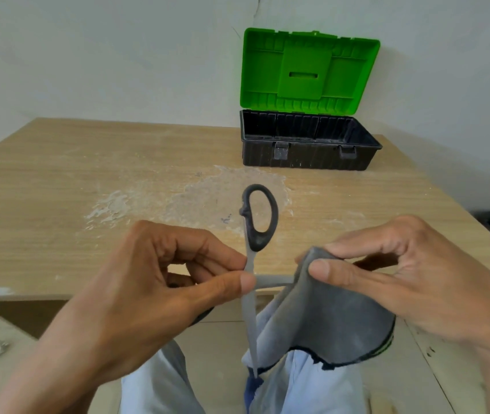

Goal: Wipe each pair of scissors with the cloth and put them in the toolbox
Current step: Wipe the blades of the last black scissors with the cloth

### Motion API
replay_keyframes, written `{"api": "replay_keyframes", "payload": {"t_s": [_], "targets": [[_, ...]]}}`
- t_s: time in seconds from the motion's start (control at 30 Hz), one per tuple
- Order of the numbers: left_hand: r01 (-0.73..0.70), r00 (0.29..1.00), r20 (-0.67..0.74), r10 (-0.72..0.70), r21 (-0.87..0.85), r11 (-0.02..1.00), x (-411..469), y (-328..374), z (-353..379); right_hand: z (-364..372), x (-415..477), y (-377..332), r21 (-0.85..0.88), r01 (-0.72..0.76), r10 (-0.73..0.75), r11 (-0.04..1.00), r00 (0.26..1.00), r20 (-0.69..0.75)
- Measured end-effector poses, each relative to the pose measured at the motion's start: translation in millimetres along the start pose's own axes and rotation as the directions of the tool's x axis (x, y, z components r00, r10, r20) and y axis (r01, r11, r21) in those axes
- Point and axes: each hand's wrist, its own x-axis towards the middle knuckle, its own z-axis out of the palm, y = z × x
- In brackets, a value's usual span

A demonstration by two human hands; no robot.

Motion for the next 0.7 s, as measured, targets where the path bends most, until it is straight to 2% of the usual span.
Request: {"api": "replay_keyframes", "payload": {"t_s": [0.17,0.27,0.37,0.5,0.6,0.7], "targets": [[-0.02,1.0,0.014,0.02,-0.006,1.0,4,1,8,11,6,-12,0.004,0.063,-0.063,0.998,0.995,0.072],[0.004,1.0,-0.002,-0.005,-0.055,0.998,2,1,6,14,6,-11,0.01,0.043,-0.044,0.999,0.996,0.077],[0.032,0.999,-0.021,-0.034,-0.097,0.995,-1,-3,0,11,4,-3,0.004,0.023,-0.023,1.0,0.999,0.048],[0.016,1.0,-0.005,-0.017,-0.105,0.994,2,-5,2,13,6,1,0.02,0.065,-0.065,0.998,0.998,-0.007],[-0.02,1.0,-0.014,0.019,-0.118,0.993,5,-5,2,13,8,-3,0.113,0.074,-0.07,0.991,0.997,-0.042],[-0.049,0.999,-0.007,0.049,-0.085,0.995,3,-9,-1,14,11,-2,0.201,0.005,-0.009,0.98,1.0,0.023]]}}
